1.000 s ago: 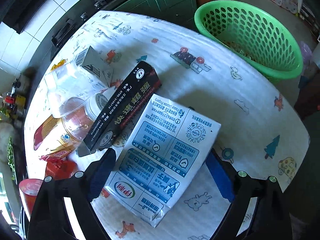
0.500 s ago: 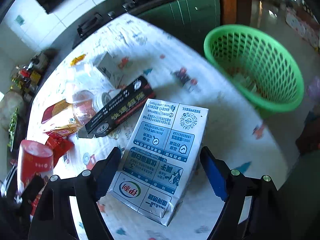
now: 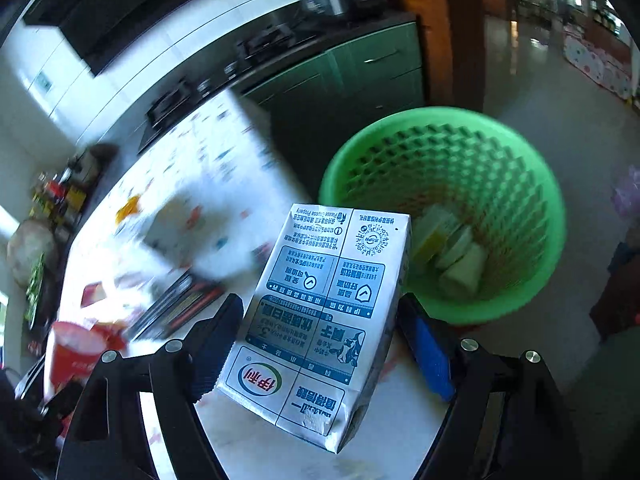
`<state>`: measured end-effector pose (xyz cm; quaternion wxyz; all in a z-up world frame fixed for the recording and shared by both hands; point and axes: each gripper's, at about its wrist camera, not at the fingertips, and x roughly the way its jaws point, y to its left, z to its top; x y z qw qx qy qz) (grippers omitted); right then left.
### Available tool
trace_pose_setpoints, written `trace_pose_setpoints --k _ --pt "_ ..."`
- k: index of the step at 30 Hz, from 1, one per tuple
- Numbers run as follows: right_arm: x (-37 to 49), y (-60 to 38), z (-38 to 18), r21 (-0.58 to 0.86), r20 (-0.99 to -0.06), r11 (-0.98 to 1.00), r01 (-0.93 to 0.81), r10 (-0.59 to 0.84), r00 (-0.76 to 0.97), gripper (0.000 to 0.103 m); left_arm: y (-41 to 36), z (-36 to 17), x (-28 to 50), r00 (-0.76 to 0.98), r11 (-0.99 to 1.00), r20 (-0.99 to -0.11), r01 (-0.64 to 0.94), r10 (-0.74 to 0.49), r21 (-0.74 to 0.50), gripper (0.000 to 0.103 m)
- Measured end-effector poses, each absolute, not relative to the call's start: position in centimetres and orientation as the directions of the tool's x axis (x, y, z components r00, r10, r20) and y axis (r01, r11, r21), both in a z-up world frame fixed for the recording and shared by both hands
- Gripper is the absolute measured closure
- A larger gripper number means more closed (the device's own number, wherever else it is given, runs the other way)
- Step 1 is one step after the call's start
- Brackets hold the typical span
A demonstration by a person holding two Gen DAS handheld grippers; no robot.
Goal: Collect trash
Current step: 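Carry both items over the green wastebasket and open both grippers to drop them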
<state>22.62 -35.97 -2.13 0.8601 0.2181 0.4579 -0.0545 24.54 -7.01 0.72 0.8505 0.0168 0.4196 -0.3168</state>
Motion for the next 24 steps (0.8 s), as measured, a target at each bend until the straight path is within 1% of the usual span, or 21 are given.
trace_pose_setpoints --k 7,17,20,24 --pt "24.9 -43.0 -4.2 0.272 -0.828 0.899 0.343 0.037 0.56 0.026 -10.8 1.3 25.8 0.421 0.771 -0.708 0.575 -0.567 -0.276 0.038" --pt "27.3 -47.4 -8.0 0.157 -0.843 0.929 0.334 -0.05 0.536 0.026 -17.9 2.2 27.4 0.39 0.731 -0.695 0.618 -0.604 -0.288 0.038" --pt "27.2 -48.2 -8.5 0.158 -0.837 0.93 0.332 -0.052 0.544 0.025 -20.5 2.3 27.6 0.393 0.721 -0.699 0.644 -0.598 -0.255 0.038" --pt "25.8 -48.7 -8.3 0.173 -0.822 0.929 0.327 -0.047 0.567 0.025 -23.7 1.9 28.5 0.359 0.699 -0.708 0.664 -0.608 -0.265 0.038"
